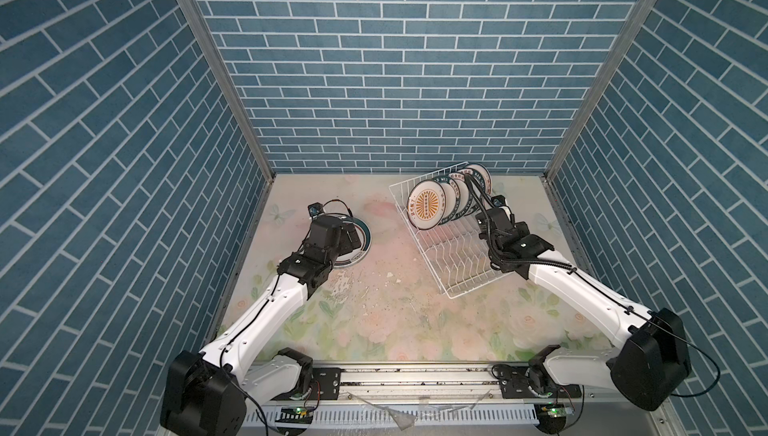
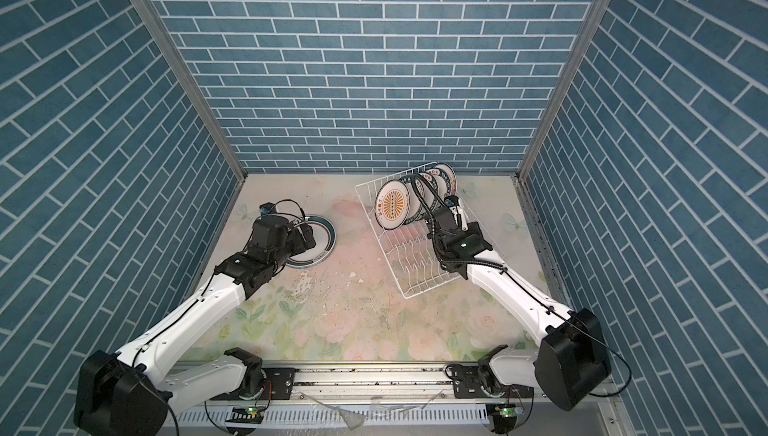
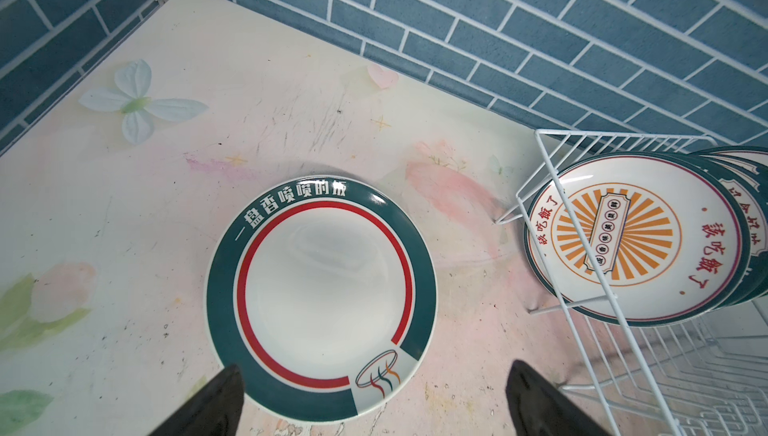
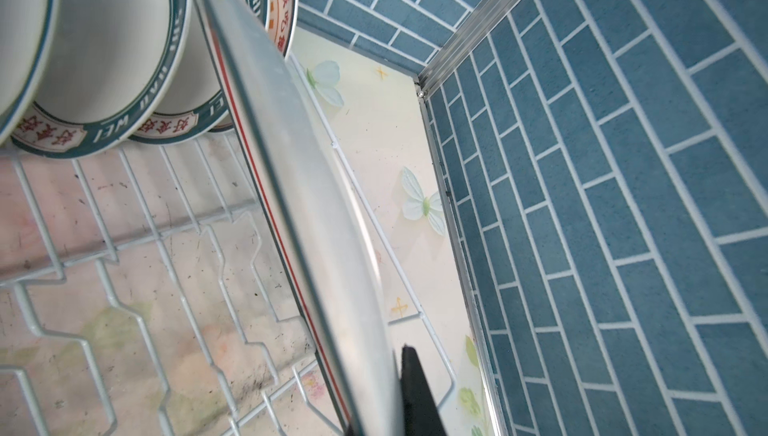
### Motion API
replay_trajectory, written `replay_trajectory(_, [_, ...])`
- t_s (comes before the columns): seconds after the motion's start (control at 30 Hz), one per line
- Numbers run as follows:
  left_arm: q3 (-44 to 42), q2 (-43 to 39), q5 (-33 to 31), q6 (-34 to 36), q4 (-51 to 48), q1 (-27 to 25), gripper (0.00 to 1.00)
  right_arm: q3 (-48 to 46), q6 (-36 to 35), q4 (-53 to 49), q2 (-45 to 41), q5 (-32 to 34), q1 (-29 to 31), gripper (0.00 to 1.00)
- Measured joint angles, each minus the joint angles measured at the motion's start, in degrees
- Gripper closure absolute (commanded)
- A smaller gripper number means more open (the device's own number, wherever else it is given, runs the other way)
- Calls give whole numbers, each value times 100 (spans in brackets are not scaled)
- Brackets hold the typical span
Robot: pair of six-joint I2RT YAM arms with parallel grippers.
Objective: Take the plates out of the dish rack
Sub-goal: 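Raise the left gripper off the stack while the right gripper grasps the next rack plate, then lift the 'Just To Eat Eat' plate out of the rack with the right gripper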
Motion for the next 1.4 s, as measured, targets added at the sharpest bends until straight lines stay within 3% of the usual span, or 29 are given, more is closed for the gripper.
replay_trajectory(0.37, [-24, -240, 258, 109, 31, -2, 0, -372, -94, 682, -964, 4, 192, 100])
replay_trajectory(0.77, [-142, -284, 549, 160, 195, -2, 1, -1379, -133, 2149, -2396, -1561, 315, 100])
replay_trajectory(0.93, [-245, -332, 651, 164, 306, -2, 1, -1377, 380, 2391, -2299, -2455, 315, 100])
replay_trajectory(1.4, [-374, -369, 1040, 201, 669, -2, 1, -1040, 2339, 2706, -647, -5272, 319, 100])
